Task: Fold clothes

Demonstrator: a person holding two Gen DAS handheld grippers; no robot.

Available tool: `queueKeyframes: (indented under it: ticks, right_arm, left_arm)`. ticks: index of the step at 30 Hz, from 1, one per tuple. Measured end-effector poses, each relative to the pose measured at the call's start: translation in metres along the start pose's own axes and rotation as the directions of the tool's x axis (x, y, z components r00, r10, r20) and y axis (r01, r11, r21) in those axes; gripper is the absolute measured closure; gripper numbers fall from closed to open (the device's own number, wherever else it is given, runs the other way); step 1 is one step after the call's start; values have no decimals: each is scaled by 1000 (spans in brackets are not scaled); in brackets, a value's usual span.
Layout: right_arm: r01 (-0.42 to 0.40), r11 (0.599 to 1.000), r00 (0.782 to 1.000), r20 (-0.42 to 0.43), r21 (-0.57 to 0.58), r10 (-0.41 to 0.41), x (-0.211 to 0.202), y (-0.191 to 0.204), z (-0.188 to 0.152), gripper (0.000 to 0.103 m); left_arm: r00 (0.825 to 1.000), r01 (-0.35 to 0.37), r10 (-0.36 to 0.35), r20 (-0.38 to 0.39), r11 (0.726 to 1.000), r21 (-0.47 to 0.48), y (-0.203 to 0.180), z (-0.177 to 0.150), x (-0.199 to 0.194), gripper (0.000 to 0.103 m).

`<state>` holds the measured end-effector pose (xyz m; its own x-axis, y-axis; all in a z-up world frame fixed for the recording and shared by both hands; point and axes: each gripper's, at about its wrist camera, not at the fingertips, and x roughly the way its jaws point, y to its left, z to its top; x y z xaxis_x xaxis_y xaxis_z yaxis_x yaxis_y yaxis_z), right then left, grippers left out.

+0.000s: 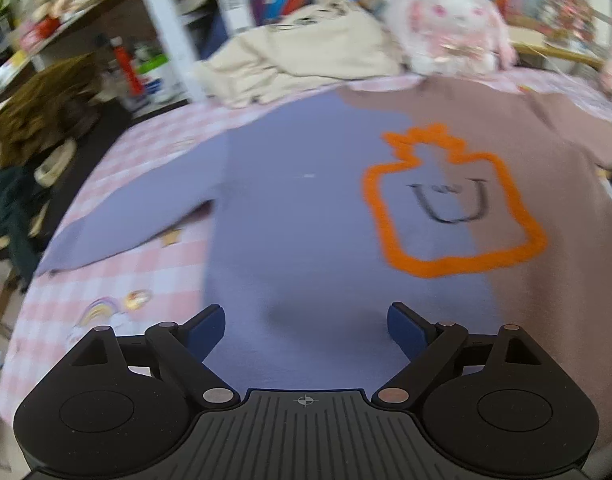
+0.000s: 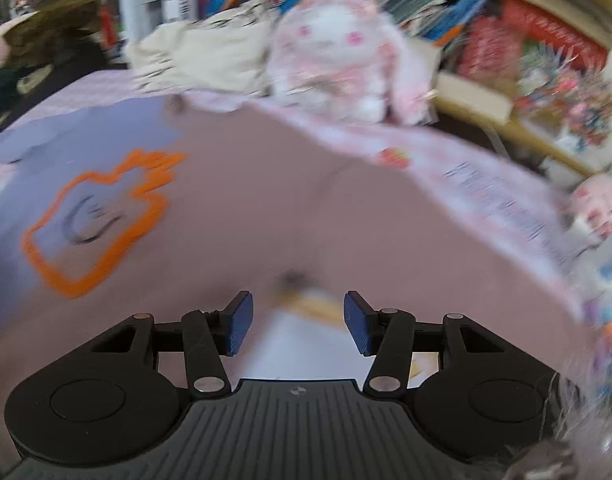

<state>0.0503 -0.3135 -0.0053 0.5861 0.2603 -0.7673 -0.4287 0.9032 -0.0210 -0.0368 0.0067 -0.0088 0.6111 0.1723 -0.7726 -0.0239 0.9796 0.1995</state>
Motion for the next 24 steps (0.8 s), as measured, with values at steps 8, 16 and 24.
queueKeyframes:
  ticks: [8,16,24]
  right_arm:
    - [-31,996,998,-58,89,36,-12,40,-26,50]
    - [60,968,995,-96,242,-38,-27,73,-47,52]
    - [134,926,988,-119,352,-98,-43,94,-66,57]
  left_arm:
    - [1000,3,-3,4,994,-111,49,-16,4,12]
    - [982,189,-186,35,960,-208,94,-37,11,15]
    - [958,285,-287,26,930,-233,114,-56,17,37]
